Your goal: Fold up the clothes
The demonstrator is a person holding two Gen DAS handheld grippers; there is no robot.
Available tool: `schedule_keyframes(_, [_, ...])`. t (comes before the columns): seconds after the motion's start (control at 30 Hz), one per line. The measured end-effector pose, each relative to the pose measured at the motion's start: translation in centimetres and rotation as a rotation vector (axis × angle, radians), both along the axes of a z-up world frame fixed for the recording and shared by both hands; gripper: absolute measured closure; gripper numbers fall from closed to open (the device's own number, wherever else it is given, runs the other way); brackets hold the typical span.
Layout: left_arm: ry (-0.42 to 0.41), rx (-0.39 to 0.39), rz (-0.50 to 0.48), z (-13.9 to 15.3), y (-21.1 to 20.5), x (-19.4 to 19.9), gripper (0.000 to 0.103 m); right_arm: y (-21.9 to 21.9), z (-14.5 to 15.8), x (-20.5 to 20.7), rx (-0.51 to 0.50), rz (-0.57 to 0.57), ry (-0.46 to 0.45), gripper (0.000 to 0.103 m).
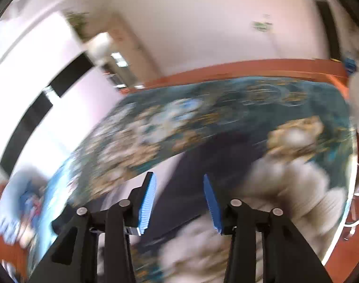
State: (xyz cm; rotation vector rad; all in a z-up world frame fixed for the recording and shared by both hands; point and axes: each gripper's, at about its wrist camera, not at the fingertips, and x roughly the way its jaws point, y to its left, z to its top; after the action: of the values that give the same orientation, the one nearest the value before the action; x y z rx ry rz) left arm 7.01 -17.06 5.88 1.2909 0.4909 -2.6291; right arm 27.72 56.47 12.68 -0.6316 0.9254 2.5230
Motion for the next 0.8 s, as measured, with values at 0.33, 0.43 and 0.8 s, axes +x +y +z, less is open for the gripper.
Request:
schedule_keyframes(0.33, [-0.083, -0.081, 0.183, -2.1, -7.1, -6.0, 0.038, -13.8, -3.1, -4.5, -0.053, 0.301, 0.014, 0.053])
schedule_keyframes(0.43, [-0.094, -0.160, 0.179, -1.9, -7.6, -8.1, 0.038, -14.8, -4.0, -5.0, -0.050, 0.315, -0.012, 0.053])
schedule_keyframes(0.8, [-0.106, -0.435, 0.180, 1.4, -8.5, -16.0, 0.038, -14.9, -5.0, -5.6, -0.031, 0.301, -0.061, 0.053])
